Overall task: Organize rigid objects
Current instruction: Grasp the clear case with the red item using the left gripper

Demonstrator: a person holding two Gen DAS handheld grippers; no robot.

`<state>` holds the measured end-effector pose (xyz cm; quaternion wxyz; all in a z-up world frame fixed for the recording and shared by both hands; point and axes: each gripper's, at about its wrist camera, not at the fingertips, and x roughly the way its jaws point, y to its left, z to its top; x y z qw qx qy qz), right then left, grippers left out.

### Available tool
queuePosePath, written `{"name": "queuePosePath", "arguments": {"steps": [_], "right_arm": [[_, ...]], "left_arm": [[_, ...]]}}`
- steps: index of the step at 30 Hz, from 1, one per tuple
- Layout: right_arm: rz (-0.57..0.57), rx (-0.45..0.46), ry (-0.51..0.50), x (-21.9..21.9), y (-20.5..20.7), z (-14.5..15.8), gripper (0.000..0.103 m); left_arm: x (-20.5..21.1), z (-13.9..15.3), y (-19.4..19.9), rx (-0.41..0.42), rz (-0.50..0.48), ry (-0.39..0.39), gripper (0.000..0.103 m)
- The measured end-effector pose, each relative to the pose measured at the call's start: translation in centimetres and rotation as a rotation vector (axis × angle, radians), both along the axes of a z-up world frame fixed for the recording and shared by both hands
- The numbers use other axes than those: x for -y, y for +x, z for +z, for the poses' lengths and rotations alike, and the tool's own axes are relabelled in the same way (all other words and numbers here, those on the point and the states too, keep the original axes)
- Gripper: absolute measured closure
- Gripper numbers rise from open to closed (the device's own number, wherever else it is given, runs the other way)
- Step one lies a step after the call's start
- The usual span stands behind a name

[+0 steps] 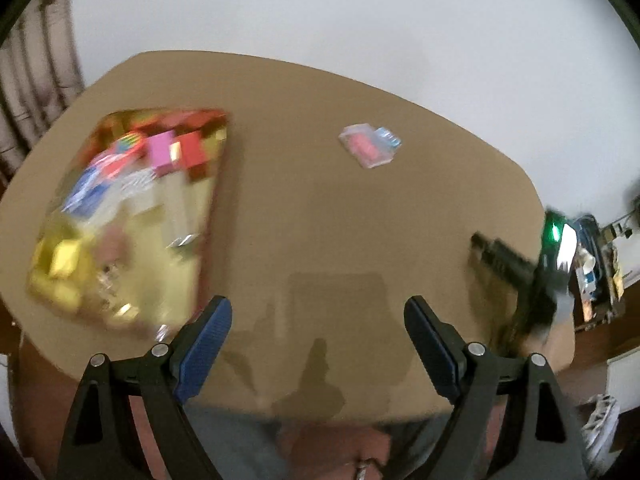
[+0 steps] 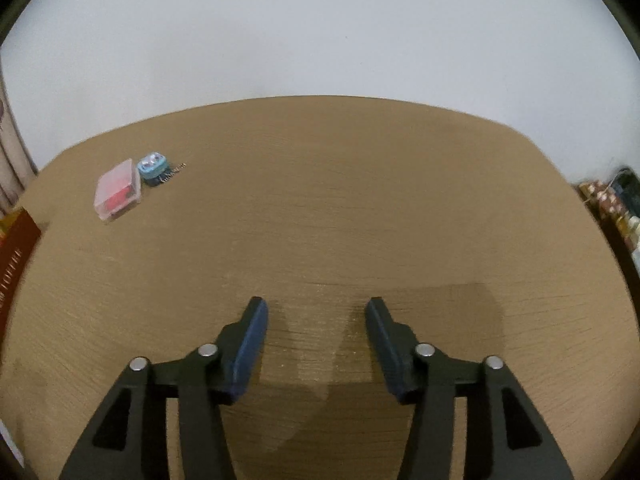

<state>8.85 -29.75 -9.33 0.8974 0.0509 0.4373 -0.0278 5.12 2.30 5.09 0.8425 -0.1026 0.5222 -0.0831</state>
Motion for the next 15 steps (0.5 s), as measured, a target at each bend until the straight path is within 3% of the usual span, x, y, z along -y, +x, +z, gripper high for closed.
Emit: {"name": "queuePosePath", "arguments": {"steps": [5,12,15], "right_arm": [[0.015,0.027,0.086,0.9,-0.6,-0.1,0.042],[0.023,0.090,0.172,2.3,-1.7,0.7,0.042],[0.018,0.118,0.197,3.2,-2.6,1.3,0.042]], "left_arm": [[5.0,-1.6,8.6,-0.078,-0.006,-0.056,0.018],[10.2,-5.2,17.4,-0.150,-0.005,0.028,0.018],[11.0,-6.7,19.4,-0.176,0.004,0.069,0.018]]}}
